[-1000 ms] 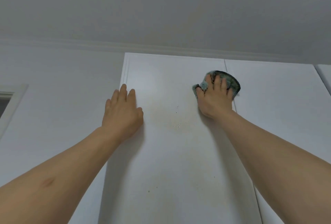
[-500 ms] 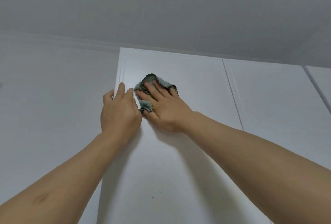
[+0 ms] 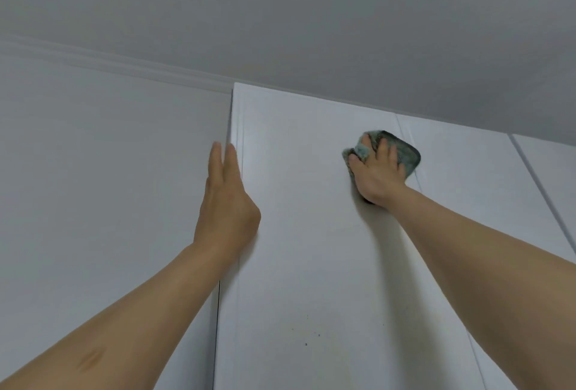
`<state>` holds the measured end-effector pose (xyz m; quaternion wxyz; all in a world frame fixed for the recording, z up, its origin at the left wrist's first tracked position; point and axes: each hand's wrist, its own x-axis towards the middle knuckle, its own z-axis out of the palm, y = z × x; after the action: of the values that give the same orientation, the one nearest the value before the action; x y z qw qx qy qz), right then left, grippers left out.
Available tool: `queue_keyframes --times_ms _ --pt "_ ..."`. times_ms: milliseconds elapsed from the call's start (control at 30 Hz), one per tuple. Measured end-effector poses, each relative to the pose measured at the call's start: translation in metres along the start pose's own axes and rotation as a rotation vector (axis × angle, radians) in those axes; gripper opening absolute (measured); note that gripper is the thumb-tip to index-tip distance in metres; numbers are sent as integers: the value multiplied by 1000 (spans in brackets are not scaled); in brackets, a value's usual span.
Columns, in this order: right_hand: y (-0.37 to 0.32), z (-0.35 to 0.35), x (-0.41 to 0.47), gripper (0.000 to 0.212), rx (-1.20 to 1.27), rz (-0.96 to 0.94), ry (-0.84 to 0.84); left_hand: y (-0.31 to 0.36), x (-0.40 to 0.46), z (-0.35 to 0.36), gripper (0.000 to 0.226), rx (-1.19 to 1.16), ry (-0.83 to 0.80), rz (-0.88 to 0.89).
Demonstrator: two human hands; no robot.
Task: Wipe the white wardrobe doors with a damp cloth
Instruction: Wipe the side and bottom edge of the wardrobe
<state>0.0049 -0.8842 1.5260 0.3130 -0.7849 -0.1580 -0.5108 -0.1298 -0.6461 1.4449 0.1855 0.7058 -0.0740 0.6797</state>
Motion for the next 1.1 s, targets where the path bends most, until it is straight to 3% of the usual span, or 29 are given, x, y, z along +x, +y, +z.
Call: queue_keyframes --times_ms 100,233,400,567,767,900,1100 --pt "-49 1 -1 67 -7 -145 4 -8 3 2 63 -82 -5 -61" --pt "-100 20 -40 65 -62 -467 -17 -8 0 1 58 -57 3 -61" --pt "-79 38 -81 62 -111 -691 -15 -5 -2 1 58 6 29 -88" --pt "17 28 -75 64 -120 -566 -1 9 -5 9 65 74 53 -185" --pt "112 12 -57 66 -69 -119 40 16 -9 12 61 93 78 -203" --pt "64 21 -61 69 46 45 28 17 -11 9 60 108 86 -224" --pt "-42 41 -77 71 41 -257 63 19 -13 7 59 72 76 -235"
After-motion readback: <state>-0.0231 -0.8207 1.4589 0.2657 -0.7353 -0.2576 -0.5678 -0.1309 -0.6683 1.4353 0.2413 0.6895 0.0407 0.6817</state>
